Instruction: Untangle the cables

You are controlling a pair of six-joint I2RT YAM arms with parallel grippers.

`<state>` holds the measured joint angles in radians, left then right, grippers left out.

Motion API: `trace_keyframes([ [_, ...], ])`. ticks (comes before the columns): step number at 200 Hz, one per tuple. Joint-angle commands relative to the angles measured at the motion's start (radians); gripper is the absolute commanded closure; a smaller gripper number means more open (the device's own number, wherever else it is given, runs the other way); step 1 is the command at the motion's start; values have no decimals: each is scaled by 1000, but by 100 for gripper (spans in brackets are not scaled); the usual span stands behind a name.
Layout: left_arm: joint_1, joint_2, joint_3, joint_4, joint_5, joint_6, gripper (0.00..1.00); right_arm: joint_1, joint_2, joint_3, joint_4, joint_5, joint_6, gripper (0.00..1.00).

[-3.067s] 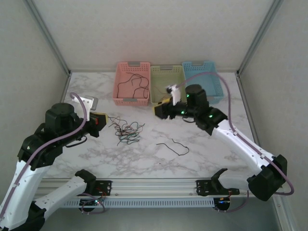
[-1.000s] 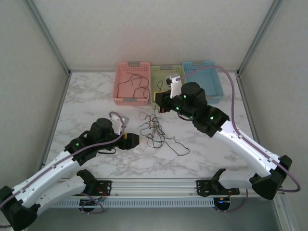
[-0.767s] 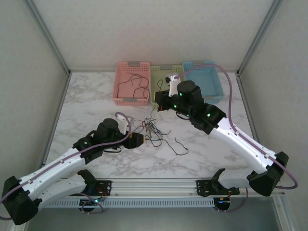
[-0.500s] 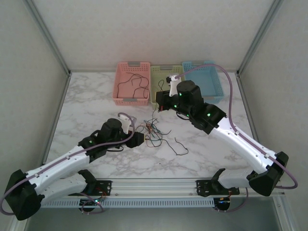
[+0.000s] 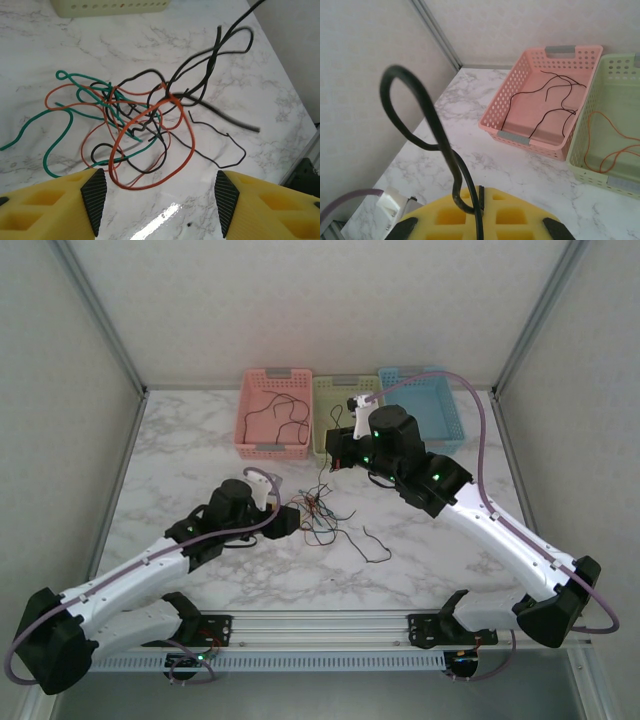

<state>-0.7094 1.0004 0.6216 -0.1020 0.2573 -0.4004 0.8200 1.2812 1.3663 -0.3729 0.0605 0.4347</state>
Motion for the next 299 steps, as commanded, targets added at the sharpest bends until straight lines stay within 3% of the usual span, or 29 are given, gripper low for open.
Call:
trace_keyframes([
  [1, 16, 11, 61, -5, 53, -2, 38, -7, -11, 34, -14, 18, 5, 100],
  [43, 18, 55, 39, -34, -29, -78, 41, -7, -15, 32, -15, 18, 3, 100],
  [83, 17, 104, 14, 31, 6, -117, 43, -7, -11, 33, -18, 15, 0, 100],
  [106, 18, 133, 18, 47, 27, -129, 57, -9, -7, 34, -18, 16, -2, 100],
  [147, 19, 127, 41, -5, 1, -102, 100, -14, -13, 47, -33, 26, -27, 100],
  [153, 21, 124, 54, -47, -12, -93, 100, -18, -17, 50, -40, 34, -39, 100],
  [168, 28, 101, 123, -204, -105, -61, 100, -27, -39, 55, -68, 83, -82, 100],
  [189, 37, 40, 348, -578, -315, -6, 100, -68, -92, 37, -115, 154, -146, 100],
  [226, 61, -65, 693, -1020, -697, 104, 100, -293, -187, -49, -238, 392, -179, 100],
  [259, 99, -112, 841, -1180, -836, 151, 100, -511, -247, -175, -281, 421, -138, 100],
  [299, 119, -141, 888, -1234, -927, 184, 100, -660, -229, -284, -269, 404, -125, 100],
])
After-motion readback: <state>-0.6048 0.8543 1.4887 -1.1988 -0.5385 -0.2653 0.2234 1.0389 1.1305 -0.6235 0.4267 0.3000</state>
